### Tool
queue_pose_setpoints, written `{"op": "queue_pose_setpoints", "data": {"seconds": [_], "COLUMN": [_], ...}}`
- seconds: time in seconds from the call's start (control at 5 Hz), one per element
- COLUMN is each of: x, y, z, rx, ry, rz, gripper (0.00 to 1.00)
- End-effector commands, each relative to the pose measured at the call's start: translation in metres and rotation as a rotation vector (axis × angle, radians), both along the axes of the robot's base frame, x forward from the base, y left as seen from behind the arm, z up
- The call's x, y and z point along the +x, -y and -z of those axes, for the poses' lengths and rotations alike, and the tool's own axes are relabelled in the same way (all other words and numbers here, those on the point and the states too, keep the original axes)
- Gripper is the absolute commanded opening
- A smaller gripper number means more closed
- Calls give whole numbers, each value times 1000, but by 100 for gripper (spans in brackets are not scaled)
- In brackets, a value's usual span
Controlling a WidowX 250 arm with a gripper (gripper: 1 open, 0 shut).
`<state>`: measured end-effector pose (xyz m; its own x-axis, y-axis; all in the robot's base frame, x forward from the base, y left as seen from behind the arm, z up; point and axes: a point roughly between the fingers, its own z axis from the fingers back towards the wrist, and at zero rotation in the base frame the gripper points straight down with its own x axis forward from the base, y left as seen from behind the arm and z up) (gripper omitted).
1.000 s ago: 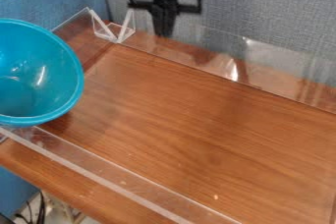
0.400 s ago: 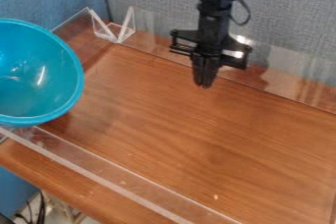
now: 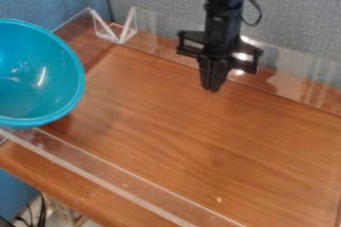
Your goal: Remove the mushroom from inside the blue bowl and put it on the table
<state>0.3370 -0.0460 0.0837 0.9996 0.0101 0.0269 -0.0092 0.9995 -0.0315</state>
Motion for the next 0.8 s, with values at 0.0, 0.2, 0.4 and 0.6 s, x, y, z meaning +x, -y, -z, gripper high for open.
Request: {"op": "queue_pose_setpoints", "data": {"seconds": [0.0, 0.2, 0.4, 0.6], "x": [-1, -4, -5, -7], "y": [6, 9, 9, 9], "z": [-23, -20, -19, -17], "rx": [-18, -24, -31, -38], "ry": [78, 73, 71, 69], "rz": [37, 59, 74, 88], "gripper": [0, 0, 0, 0]}}
